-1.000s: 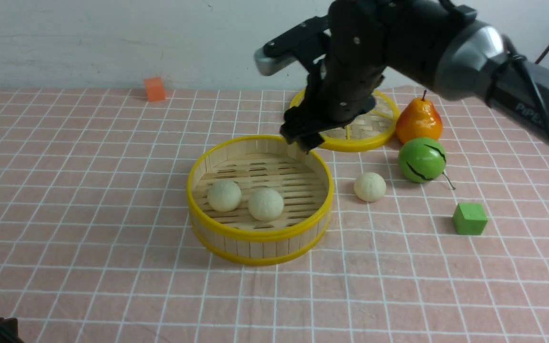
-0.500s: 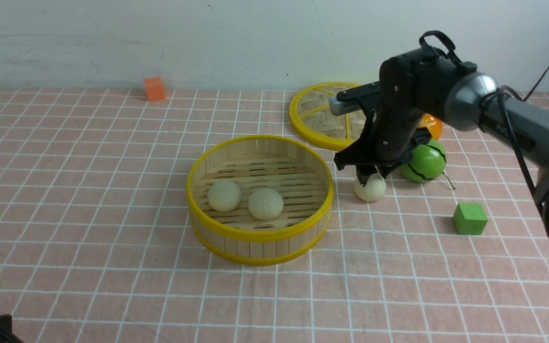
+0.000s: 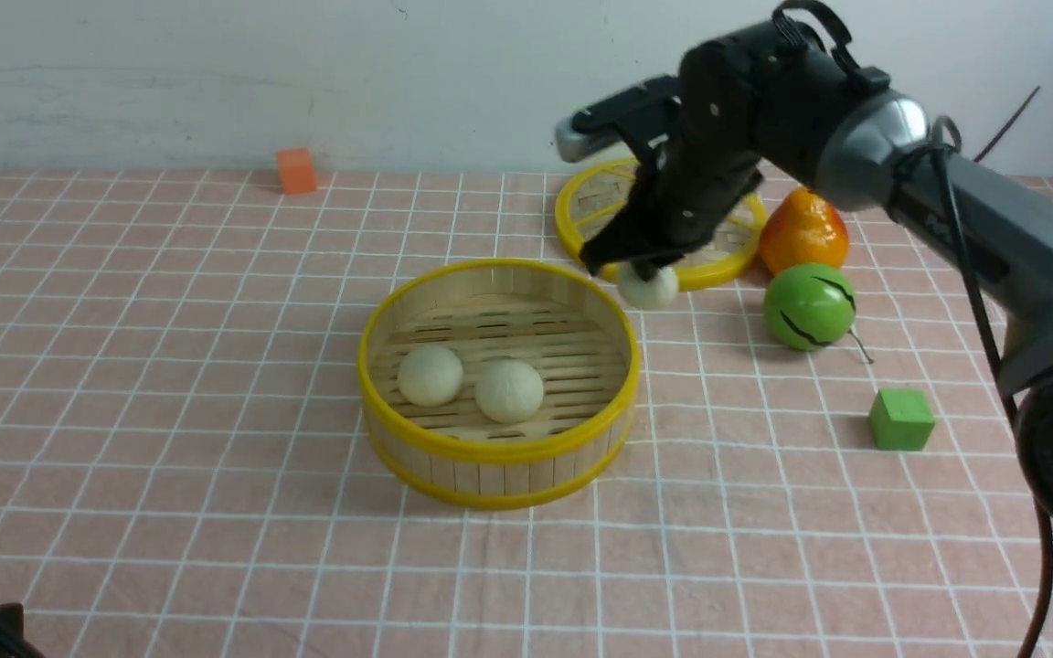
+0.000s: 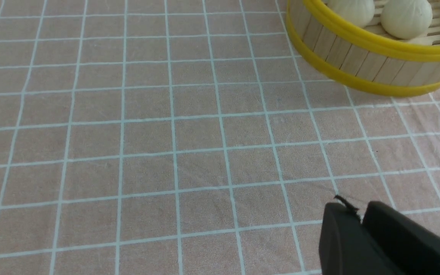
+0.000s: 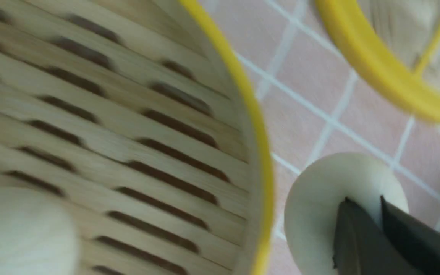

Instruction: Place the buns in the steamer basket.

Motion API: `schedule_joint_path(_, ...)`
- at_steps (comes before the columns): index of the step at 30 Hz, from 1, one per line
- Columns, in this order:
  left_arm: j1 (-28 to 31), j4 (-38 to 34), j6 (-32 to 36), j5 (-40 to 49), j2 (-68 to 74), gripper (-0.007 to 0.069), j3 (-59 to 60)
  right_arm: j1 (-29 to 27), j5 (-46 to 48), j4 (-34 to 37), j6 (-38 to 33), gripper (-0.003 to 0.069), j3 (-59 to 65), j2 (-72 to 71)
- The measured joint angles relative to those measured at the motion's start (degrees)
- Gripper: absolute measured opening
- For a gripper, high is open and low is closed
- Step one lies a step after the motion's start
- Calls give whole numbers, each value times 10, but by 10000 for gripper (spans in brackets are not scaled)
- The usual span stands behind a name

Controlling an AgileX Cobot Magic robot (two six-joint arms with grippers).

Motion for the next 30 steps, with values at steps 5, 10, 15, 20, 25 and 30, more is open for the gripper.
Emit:
schedule_joint_path(5,0,2,0,0,0,78,0,52,-46,11,-41,10,-6,19)
schedule_joint_path(10,0,2,0,0,0,84,0,55,-69,17,-42,31,-5,64)
schedule_joint_path(15,0,2,0,0,0,91,0,55,-93,23,-34,246,-5,83)
schedule_joint_path(20,0,20,0,0,0,91,0,55,-52,35,2,477,-3,42)
schedule_joint_path(25,0,28,0,0,0,91,0,55,29,38,7,562,-3,-75)
schedule_joint_path(30,0,28,0,1,0,92,0,55,95,10,8,468,-5,-219)
